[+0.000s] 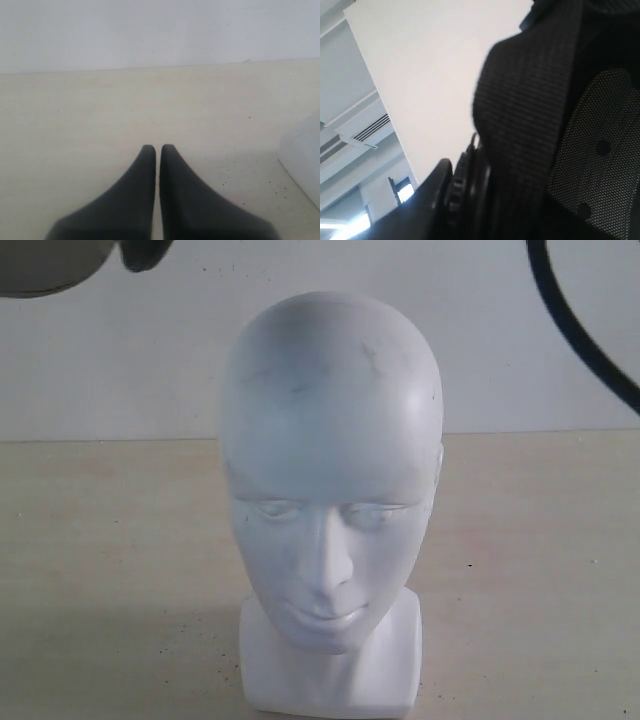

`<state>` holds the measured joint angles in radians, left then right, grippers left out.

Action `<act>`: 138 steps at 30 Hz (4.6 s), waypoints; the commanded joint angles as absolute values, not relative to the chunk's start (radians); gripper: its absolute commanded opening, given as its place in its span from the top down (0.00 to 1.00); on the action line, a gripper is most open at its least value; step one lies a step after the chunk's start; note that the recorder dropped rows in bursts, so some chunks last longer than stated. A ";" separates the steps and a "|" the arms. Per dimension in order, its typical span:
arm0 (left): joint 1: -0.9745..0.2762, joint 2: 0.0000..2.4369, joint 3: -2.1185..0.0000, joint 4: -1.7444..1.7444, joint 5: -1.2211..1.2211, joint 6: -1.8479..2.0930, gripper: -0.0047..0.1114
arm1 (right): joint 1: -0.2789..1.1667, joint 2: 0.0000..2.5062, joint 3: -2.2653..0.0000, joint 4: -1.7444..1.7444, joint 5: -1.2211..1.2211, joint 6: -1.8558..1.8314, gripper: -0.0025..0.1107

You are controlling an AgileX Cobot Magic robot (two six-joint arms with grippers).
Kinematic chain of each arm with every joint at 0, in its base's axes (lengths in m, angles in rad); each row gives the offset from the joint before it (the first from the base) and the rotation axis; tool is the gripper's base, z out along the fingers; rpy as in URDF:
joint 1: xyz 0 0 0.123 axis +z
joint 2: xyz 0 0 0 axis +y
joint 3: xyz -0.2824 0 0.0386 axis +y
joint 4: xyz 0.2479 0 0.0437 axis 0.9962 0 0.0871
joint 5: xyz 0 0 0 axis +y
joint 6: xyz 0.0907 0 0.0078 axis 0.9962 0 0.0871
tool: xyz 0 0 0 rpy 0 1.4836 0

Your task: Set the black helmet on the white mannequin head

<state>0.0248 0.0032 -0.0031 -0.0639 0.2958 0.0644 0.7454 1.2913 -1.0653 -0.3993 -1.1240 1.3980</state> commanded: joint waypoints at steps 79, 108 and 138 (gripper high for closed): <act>0.026 0.548 -0.618 0.519 -0.310 -0.642 0.92 | 0.660 1.266 -0.803 -0.170 -1.221 1.504 0.98; 0.026 1.044 -0.991 1.206 -0.718 -1.235 0.92 | 0.660 1.266 -0.730 -0.189 -1.221 1.429 0.98; 0.026 1.117 -1.006 1.213 -0.876 -1.211 0.92 | 0.660 1.156 -0.640 -0.114 -1.221 1.279 0.98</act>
